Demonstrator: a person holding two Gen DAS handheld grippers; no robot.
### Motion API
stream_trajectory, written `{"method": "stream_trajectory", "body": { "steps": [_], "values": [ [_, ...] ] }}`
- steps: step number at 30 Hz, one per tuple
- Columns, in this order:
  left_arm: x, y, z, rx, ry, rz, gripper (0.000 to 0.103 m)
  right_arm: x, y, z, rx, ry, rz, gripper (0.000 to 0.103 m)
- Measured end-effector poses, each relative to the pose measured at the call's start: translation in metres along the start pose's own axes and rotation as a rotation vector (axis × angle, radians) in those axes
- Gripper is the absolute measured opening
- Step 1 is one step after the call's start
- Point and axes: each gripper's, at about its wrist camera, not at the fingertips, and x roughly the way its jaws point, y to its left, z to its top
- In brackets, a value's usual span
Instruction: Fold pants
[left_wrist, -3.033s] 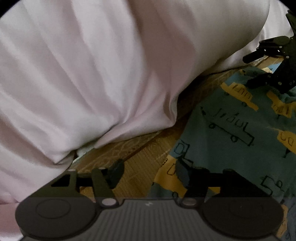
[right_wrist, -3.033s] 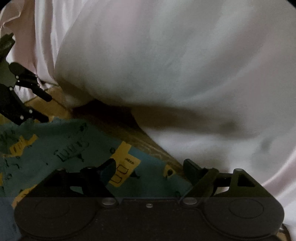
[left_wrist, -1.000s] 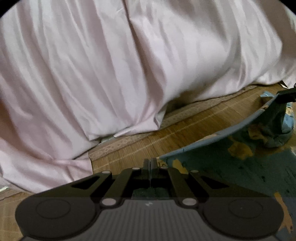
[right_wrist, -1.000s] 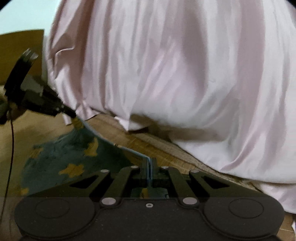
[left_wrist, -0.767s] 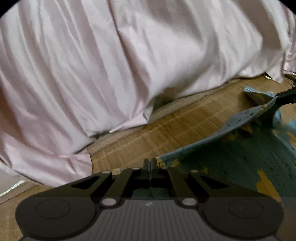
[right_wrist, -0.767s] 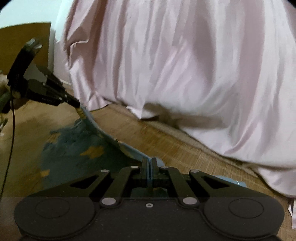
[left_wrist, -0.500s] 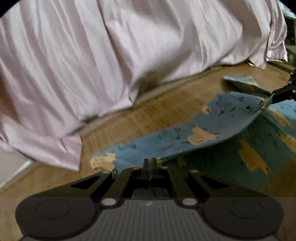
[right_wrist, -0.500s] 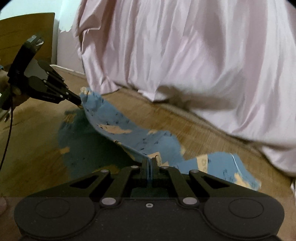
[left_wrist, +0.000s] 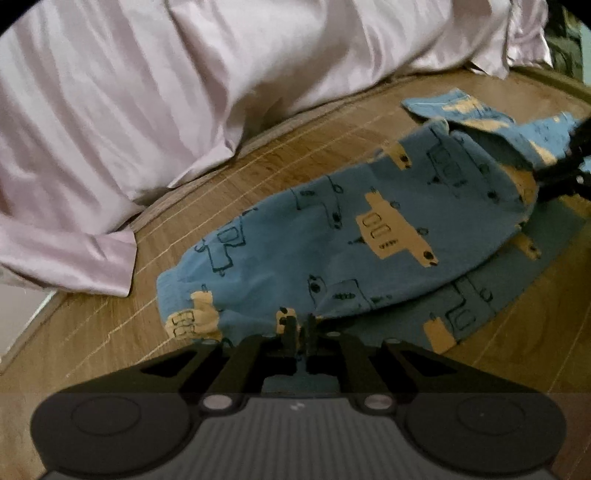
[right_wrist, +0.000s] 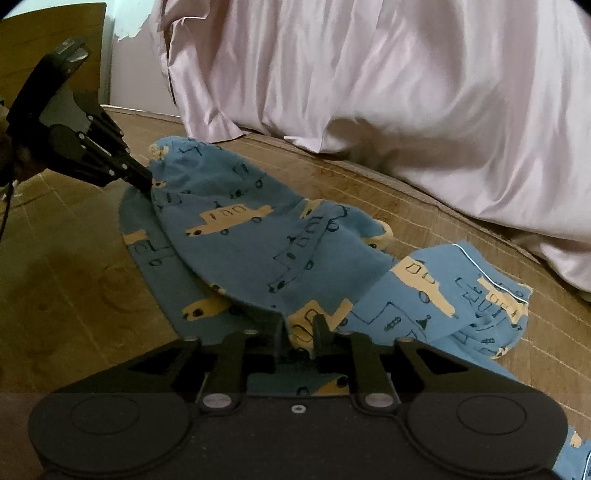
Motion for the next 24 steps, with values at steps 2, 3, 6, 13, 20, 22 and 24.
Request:
{"method": "stream_trajectory", "body": {
  "steps": [2,3,6,13,20,22,24],
  "values": [
    [0.0,-0.004,0.0,0.043,0.006,0.006,0.017,0.003,-0.002,-0.001,-0.01,-0.002,-0.005,0.023],
    [0.001,-0.005,-0.001,0.065,0.005,0.008,0.025,0.004,-0.002,-0.002,-0.013,-0.005,-0.002,0.027],
    [-0.002,-0.008,-0.004,0.144,-0.012,0.03,0.033,0.007,-0.002,-0.003,-0.036,-0.001,0.009,0.031],
    [0.006,-0.009,-0.007,0.271,0.017,0.026,0.048,0.01,-0.006,-0.006,-0.022,-0.003,0.053,0.034],
    [0.009,-0.015,0.0,0.31,0.021,-0.004,0.011,0.005,-0.001,-0.002,-0.071,-0.002,0.104,0.005],
    [0.008,-0.015,0.001,0.303,0.016,-0.008,0.002,0.003,-0.001,-0.001,-0.073,-0.004,0.098,0.0],
    [0.005,-0.013,0.003,0.289,0.006,-0.008,0.001,-0.002,-0.003,0.003,-0.054,-0.019,0.092,0.0]
  ]
}}
